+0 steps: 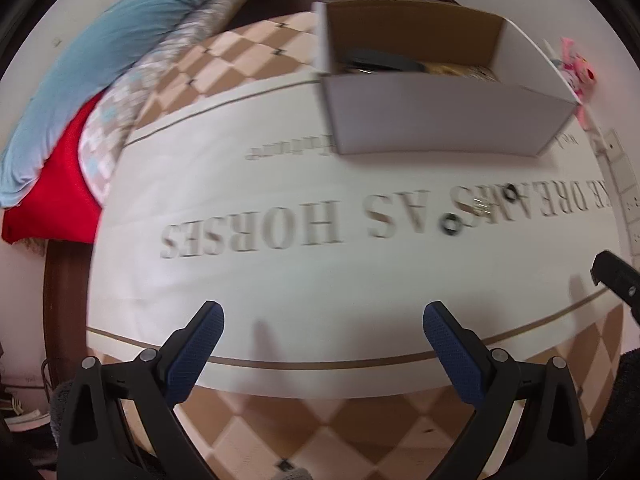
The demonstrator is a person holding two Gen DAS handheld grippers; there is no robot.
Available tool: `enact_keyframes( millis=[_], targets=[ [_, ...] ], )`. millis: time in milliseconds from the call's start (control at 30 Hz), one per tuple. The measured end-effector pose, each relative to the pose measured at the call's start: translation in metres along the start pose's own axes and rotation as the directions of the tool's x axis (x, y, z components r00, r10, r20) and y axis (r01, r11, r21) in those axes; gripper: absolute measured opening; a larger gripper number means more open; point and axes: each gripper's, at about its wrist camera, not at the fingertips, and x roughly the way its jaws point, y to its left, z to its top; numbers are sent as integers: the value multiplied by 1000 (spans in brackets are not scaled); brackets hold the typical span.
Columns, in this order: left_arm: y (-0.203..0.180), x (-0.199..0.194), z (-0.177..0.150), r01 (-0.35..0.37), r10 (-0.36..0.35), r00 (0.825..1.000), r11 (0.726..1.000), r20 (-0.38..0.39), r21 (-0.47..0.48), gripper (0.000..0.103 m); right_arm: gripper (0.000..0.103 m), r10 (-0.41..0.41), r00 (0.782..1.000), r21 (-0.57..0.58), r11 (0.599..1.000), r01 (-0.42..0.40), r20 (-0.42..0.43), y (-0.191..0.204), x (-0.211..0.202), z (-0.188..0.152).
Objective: Organize jewelry
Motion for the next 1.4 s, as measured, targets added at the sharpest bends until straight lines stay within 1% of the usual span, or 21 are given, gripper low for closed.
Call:
enact_keyframes(
  millis=[67, 133, 300, 333, 400, 567, 633, 667, 700, 733, 767, 800, 833, 967, 1200, 1300, 1333, 1400],
  targets=[
    [-12, -1, 1, 9, -9, 1000, 1000, 3, 15, 102, 0, 19, 1000, 51, 999, -19, 8, -15, -6, 2],
    [-19, 0, 3, 19, -19, 1000, 1000, 11, 21, 102, 0, 22, 1000, 76, 997, -23, 14, -25, -8, 5],
    [-17, 12, 17, 54, -54, 999, 998, 1, -19, 100, 0, 15, 1000, 100, 995, -16, 15, -36, -3, 8],
    [-17, 14, 21, 61, -61, 998, 998, 4, -19, 97, 0, 16, 1000, 104, 994, -18, 16, -36, -2, 9],
    [-19, 16, 24, 68, -68, 998, 998, 10, -6, 85, 0, 14, 1000, 110, 994, -16, 17, -37, 0, 10],
    [-25, 16, 34, 82, -82, 996, 996, 35, 19, 69, 0, 21, 1000, 123, 992, -23, 16, -36, 6, 16],
    [-31, 13, 37, 89, -91, 995, 995, 49, 39, 53, 0, 19, 1000, 119, 993, -21, 16, -36, 8, 18],
    [-35, 12, 38, 86, -89, 994, 995, 60, 47, 43, 0, 17, 1000, 119, 993, -19, 16, -36, 8, 20],
    [-38, 12, 39, 93, -96, 993, 994, 64, 58, 37, 0, 16, 1000, 120, 993, -18, 16, -36, 8, 20],
    [-41, 11, 40, 101, -106, 992, 992, 66, 70, 26, 0, 17, 1000, 121, 992, -19, 17, -36, 8, 21],
    [-43, 10, 40, 102, -108, 992, 992, 68, 77, 20, 0, 17, 1000, 121, 992, -19, 17, -36, 8, 21],
    [-46, 10, 40, 106, -112, 991, 991, 69, 87, 15, 0, 16, 1000, 122, 992, -18, 19, -37, 8, 21],
    [-47, 10, 40, 106, -113, 991, 990, 71, 91, 7, 1, 16, 1000, 123, 992, -18, 19, -37, 7, 22],
    [-49, 9, 40, 122, -130, 989, 988, 70, 98, 3, 1, 20, 1000, 123, 992, -22, 23, -38, 4, 24],
    [-35, -7, 35, 160, -167, 980, 985, 104, 72, 3, 0, 36, 999, 123, 992, -40, 38, -37, -3, 23],
    [-15, -14, 34, 230, -228, 967, 973, 116, 2, 6, 0, 40, 998, 126, 991, -45, 42, -36, -6, 23],
    [-5, -14, 34, 247, -241, 964, 968, 111, -41, 8, 0, 41, 998, 128, 991, -46, 44, -36, -6, 24],
    [6, -10, 34, 284, -275, 956, 955, 104, -84, 8, 0, 45, 998, 135, 990, -51, 47, -37, -6, 25]
  ],
)
